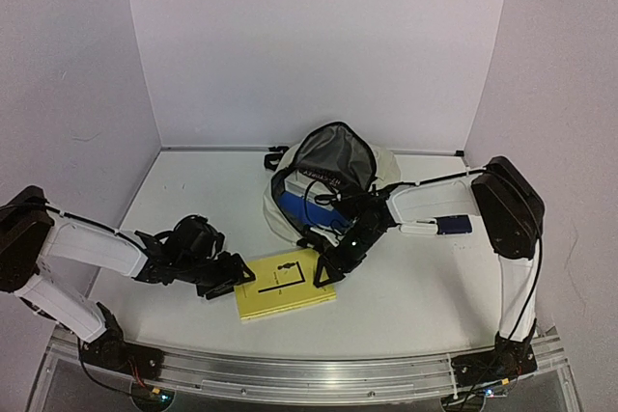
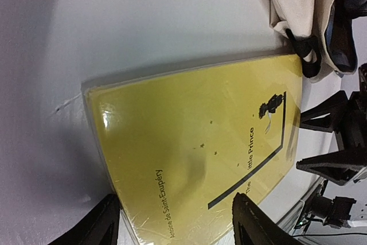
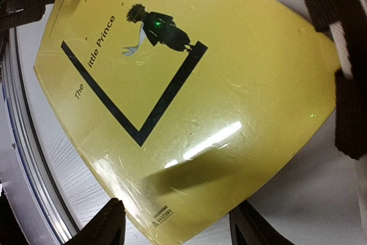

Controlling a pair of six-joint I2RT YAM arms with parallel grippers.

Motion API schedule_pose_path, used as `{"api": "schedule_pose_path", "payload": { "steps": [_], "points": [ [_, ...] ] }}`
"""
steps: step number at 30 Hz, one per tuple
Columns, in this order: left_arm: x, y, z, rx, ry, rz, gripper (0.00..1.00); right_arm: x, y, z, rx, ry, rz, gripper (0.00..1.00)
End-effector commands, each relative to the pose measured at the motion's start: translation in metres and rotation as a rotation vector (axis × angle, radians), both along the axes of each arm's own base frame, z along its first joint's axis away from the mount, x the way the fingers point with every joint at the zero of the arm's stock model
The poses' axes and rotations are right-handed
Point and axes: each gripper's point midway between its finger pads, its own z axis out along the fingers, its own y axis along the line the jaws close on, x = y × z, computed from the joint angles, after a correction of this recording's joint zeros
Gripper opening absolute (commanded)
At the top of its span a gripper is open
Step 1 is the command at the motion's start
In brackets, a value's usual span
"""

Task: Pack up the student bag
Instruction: Pick up the book from the center of the board.

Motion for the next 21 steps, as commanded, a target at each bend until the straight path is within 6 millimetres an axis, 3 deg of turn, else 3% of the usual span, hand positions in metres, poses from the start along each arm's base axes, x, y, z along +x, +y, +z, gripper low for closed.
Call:
{"api": "schedule_pose_path", "payload": {
  "steps": [1,5,11,14,17,20,21],
  "points": [
    [-0.008,-0.03,0.007,-0.039,-0.021,-0.083,0.64,-0.016,0.02,0.033,0.134,0.02,0.062,0.55],
    [-0.003,-0.038,0.041,-0.053,-0.107,-0.105,0.6,-0.022,0.024,0.073,0.225,-0.01,0.09,0.46],
    [0.006,-0.036,0.091,-0.015,-0.211,-0.138,0.6,-0.026,0.02,0.121,0.306,-0.094,0.106,0.45],
    [0.011,-0.043,0.106,-0.024,-0.24,-0.157,0.61,-0.02,0.019,0.14,0.322,-0.153,0.09,0.46],
    [0.024,-0.057,0.111,-0.008,-0.273,-0.184,0.62,0.007,0.018,0.139,0.261,-0.256,0.031,0.46],
    [0.048,-0.082,0.118,0.024,-0.328,-0.228,0.65,0.056,0.011,0.127,0.185,-0.335,-0.067,0.46],
    [0.06,-0.087,0.111,0.046,-0.326,-0.227,0.66,0.074,0.006,0.124,0.169,-0.353,-0.102,0.46]
  ]
}}
